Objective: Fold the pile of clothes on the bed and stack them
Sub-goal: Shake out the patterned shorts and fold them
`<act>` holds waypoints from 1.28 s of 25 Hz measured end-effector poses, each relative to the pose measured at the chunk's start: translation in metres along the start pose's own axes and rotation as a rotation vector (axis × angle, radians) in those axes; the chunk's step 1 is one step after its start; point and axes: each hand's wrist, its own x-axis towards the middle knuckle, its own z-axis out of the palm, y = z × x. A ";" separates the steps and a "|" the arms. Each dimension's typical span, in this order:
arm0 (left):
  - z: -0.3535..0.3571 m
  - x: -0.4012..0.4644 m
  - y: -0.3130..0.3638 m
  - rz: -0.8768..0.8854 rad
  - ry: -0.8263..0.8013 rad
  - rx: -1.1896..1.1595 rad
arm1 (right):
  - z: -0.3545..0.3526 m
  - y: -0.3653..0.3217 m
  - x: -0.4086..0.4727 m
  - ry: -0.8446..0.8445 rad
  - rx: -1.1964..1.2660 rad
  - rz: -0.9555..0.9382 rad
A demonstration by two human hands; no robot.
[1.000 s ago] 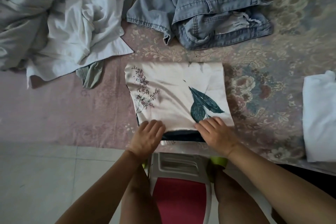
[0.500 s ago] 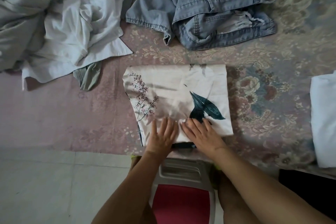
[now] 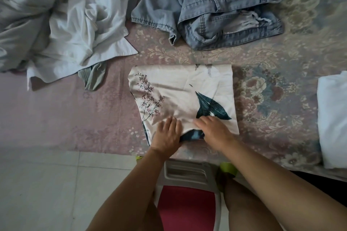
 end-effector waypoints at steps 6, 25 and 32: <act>-0.009 0.005 0.030 -0.263 -0.100 -0.006 | -0.051 0.007 0.030 -0.339 0.516 0.309; -0.227 0.090 -0.041 0.231 0.196 0.161 | -0.205 -0.049 -0.040 0.108 -0.342 0.073; -0.321 0.133 -0.057 0.256 -0.039 0.123 | -0.314 -0.060 -0.061 -0.280 -0.171 0.144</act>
